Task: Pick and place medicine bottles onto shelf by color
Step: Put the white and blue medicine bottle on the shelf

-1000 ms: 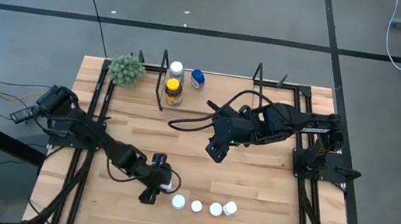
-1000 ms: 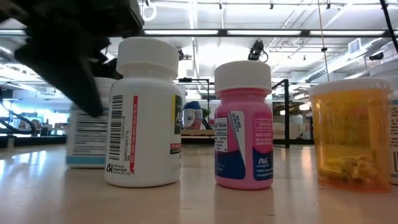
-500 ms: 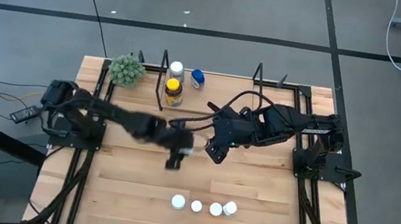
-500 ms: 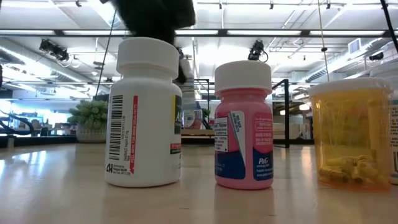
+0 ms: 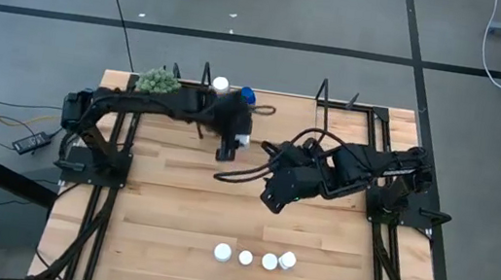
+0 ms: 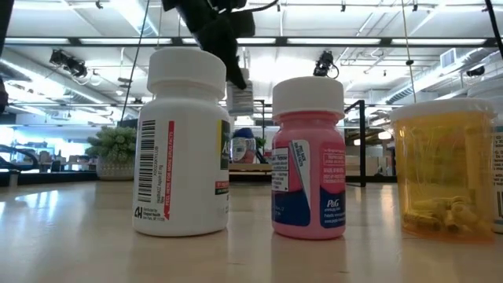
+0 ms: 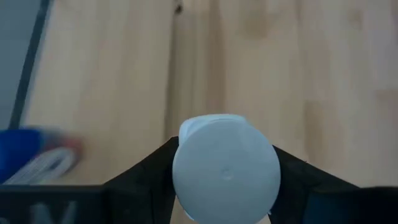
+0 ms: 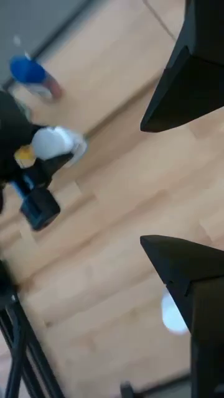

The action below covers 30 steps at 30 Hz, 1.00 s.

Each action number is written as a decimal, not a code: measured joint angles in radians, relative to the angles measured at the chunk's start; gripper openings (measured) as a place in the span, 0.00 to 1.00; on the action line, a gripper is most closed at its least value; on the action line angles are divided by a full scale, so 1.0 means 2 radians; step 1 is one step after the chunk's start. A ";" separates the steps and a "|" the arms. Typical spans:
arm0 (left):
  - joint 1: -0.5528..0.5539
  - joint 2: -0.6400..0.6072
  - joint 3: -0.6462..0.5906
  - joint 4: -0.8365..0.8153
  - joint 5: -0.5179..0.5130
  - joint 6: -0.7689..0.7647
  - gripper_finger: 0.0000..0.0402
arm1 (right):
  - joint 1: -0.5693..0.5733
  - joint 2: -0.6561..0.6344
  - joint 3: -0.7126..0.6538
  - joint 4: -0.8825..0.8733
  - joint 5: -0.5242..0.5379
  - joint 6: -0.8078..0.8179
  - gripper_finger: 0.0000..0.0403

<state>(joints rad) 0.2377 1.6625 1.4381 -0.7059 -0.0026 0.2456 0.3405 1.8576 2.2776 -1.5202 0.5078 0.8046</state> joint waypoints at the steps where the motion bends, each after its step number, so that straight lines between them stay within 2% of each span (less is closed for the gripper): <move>1: 0.007 0.007 0.013 -0.007 0.000 0.011 0.47 | -0.002 0.000 0.000 -0.002 0.012 -0.009 0.72; 5: 0.037 0.041 0.062 -0.049 -0.001 0.027 0.44 | -0.013 0.000 0.000 -0.005 0.053 -0.032 0.72; 12: 0.060 0.093 0.108 -0.054 0.000 0.056 0.49 | -0.040 0.000 0.000 -0.013 0.061 -0.036 0.72; 22: 0.074 0.142 0.110 -0.044 0.006 0.072 0.46 | -0.076 0.000 0.000 -0.013 0.063 -0.004 0.72; 30: 0.099 0.161 0.110 -0.039 0.006 0.072 0.49 | -0.082 0.000 0.000 -0.013 0.060 -0.002 0.72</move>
<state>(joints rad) 0.4363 1.9841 1.6588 -0.7844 0.0093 0.3900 0.1772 1.8584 2.2776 -1.5459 0.6285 0.8014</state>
